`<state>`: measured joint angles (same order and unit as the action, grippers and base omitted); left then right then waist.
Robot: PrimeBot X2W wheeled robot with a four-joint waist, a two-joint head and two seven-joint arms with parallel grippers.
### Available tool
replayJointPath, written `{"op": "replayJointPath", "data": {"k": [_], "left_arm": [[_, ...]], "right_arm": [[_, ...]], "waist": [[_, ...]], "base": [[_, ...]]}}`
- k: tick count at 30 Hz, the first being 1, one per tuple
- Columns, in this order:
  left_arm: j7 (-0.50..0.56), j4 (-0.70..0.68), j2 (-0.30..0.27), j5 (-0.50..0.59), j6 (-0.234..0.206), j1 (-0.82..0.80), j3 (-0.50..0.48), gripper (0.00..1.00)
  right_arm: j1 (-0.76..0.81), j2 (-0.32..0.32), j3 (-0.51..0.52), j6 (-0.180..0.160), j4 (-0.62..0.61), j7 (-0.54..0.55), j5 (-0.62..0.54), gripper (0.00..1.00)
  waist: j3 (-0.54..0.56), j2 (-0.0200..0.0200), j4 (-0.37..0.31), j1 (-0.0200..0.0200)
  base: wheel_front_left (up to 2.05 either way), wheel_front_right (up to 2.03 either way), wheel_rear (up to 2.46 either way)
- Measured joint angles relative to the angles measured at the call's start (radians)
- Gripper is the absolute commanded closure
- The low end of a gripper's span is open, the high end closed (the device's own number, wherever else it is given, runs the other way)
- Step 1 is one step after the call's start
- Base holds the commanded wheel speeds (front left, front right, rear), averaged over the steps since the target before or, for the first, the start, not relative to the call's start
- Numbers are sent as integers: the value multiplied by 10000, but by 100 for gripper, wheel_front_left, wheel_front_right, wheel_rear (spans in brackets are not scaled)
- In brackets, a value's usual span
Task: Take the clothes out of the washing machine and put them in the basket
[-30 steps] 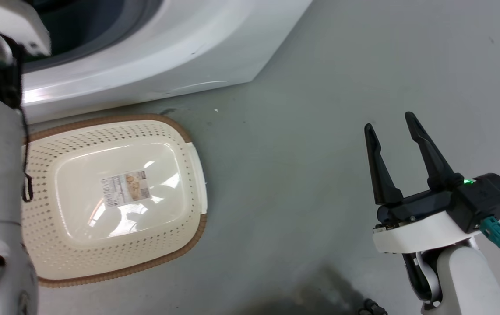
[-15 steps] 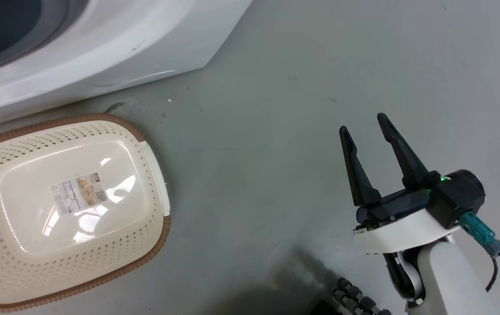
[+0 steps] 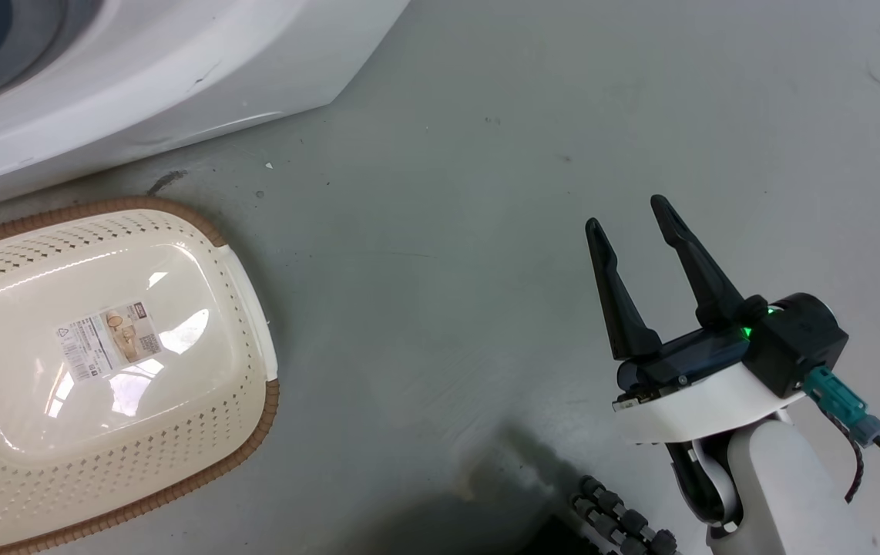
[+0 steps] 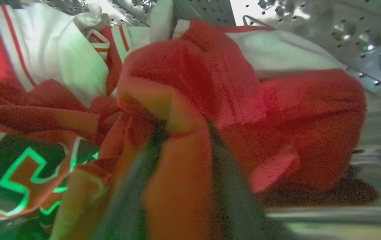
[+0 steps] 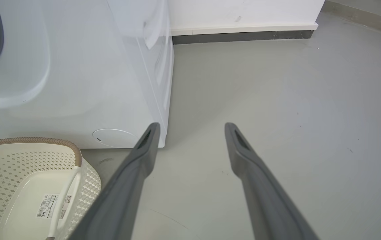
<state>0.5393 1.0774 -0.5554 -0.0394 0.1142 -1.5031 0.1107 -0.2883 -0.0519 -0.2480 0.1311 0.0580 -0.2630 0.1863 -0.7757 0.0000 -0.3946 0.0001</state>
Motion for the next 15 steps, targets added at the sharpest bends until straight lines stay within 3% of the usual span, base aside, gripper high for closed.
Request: {"op": "replayJointPath", "data": {"k": [6,15], "left_arm": [[-431,-566,-2,-54,-337,148,2,100],[-3544,-1641,198,-487,-984,1429,-337,100]], "right_arm": [[-144,2,6,0,29,-2,69,0],[-130,0,309,0,184,-2,-228,0]], "waist": [[85,0,13,0],[701,0,199,0]], "base": [[0,0,0],[0,0,0]]}}
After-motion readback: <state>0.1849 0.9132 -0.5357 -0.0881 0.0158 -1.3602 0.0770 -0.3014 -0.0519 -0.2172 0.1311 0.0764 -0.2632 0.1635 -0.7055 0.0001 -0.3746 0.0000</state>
